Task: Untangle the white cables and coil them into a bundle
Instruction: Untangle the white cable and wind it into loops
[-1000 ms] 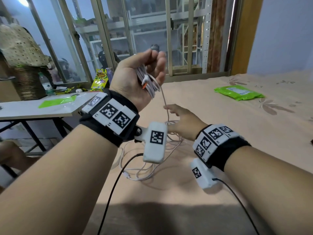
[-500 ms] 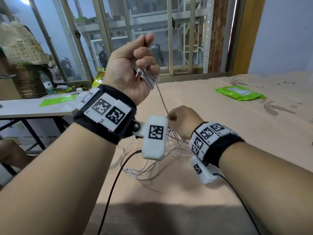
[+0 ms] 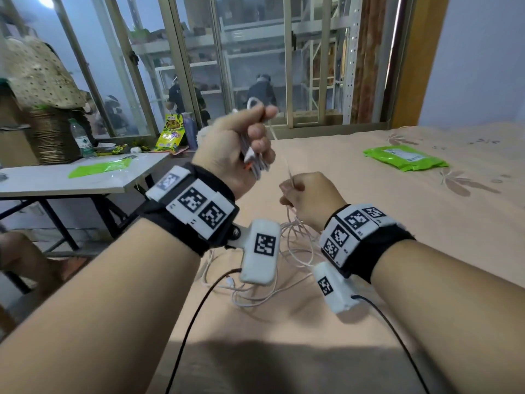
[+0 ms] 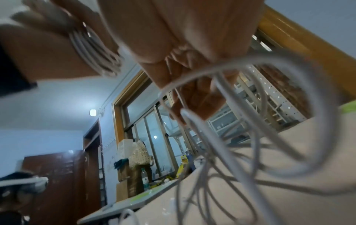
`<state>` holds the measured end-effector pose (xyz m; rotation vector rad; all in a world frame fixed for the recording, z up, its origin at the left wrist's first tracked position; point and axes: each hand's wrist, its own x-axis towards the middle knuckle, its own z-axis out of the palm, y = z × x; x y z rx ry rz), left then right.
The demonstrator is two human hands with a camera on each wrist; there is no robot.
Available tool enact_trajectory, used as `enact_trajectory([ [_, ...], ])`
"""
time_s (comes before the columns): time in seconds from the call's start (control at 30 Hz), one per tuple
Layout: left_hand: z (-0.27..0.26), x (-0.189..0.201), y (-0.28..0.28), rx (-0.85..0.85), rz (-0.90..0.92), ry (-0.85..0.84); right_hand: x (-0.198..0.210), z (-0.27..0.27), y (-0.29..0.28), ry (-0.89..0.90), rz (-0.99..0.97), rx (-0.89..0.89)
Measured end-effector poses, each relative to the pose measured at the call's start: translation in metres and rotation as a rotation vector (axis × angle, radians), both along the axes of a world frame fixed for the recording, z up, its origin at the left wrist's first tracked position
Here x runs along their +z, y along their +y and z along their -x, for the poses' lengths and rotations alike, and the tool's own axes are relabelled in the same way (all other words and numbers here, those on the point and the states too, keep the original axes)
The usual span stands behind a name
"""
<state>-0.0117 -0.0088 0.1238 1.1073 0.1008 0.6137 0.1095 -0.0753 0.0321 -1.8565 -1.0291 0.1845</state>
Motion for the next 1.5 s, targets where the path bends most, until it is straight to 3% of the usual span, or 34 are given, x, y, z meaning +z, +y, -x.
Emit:
enact_trajectory([
  [0.13,-0.005,-0.020,-0.002,-0.025,0.075,0.201,0.010,0.014,0.007,0.132,-0.187,0.049],
  [0.23,-0.003,-0.022,-0.006,-0.142,0.109,0.249,0.018,0.024,0.005,0.347,-0.255,0.089],
  [0.33,-0.004,-0.020,-0.011,-0.182,0.142,0.186,0.016,0.027,0.003,0.285,-0.174,0.063],
  [0.43,-0.009,-0.020,-0.010,-0.052,0.123,0.060,0.008,0.023,0.000,0.170,-0.065,0.009],
  [0.57,-0.013,-0.029,0.007,0.229,-0.098,0.028,0.004,0.018,-0.003,0.196,-0.077,0.034],
  [0.73,-0.014,-0.052,0.009,0.495,-0.566,0.343,0.004,0.019,-0.005,0.108,-0.051,0.171],
  [0.83,-0.013,-0.061,0.016,0.508,-0.885,0.591,0.007,0.017,-0.007,-0.016,-0.004,0.212],
  [0.9,-0.009,-0.061,0.016,0.439,-0.988,0.708,0.013,0.014,-0.010,-0.077,0.003,0.205],
  [0.97,-0.007,-0.058,0.012,0.350,-0.936,0.697,0.019,0.013,-0.013,-0.102,-0.041,0.196],
  [1.07,-0.004,-0.054,0.010,0.218,-0.698,0.682,0.023,0.010,-0.015,-0.064,-0.147,0.199],
  [1.2,0.003,-0.052,0.008,-0.156,-0.499,0.777,0.024,0.007,-0.013,-0.027,-0.237,0.171],
  [1.3,0.006,-0.049,0.007,-0.332,-0.385,0.685,0.025,0.007,-0.011,-0.011,-0.298,0.163],
  [1.5,0.009,-0.043,0.010,-0.506,-0.188,0.398,0.024,0.007,-0.008,0.282,-0.386,0.220],
])
